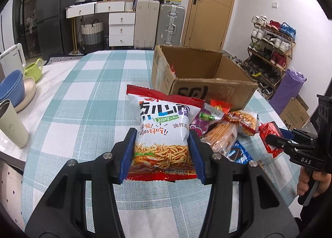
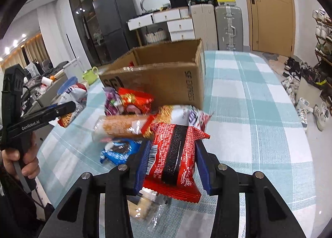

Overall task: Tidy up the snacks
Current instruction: 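Carry the noodle bag over the box with the left gripper while the right carries the red-and-black snack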

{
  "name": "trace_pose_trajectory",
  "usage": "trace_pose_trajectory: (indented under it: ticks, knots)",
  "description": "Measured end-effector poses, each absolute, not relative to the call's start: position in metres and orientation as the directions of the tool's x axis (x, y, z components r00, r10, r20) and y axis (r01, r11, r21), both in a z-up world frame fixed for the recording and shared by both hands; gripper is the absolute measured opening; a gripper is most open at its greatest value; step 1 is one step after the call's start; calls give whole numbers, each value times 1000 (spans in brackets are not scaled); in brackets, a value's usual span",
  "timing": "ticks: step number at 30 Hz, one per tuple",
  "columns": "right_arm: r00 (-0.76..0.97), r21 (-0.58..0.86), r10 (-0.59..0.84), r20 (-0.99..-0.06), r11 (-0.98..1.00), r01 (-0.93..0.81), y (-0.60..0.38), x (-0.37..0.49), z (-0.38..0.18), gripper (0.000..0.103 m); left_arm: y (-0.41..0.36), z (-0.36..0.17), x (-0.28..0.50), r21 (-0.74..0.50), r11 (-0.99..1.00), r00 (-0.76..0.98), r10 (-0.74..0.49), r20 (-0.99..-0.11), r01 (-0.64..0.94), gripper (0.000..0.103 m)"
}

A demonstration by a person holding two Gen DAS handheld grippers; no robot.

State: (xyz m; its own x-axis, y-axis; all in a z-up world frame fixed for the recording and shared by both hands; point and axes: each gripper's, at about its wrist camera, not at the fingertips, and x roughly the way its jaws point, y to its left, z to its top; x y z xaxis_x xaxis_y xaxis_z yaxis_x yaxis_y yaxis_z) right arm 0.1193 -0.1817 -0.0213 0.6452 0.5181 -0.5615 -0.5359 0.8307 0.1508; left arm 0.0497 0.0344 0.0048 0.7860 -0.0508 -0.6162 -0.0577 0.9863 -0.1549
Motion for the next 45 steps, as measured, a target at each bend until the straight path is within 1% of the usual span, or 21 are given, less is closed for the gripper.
trace_pose_trajectory:
  ticks: [6, 19, 31, 45]
  knots:
    - [670, 168, 551, -498, 819, -548, -186, 113, -3, 43, 30, 18, 46, -152, 987, 801, -48, -597, -54, 47]
    - [685, 146, 587, -433, 795, -589, -174, 116, 27, 43, 11, 41, 65, -140, 990, 821, -59, -569, -27, 47]
    - [675, 138, 609, -416, 776, -615, -156, 140, 49, 43, -3, 62, 103, -146, 989, 828, -84, -555, 3, 47]
    - [656, 138, 631, -415, 756, -639, -129, 192, 68, 43, -10, 73, 165, -144, 990, 812, -91, -577, 9, 47]
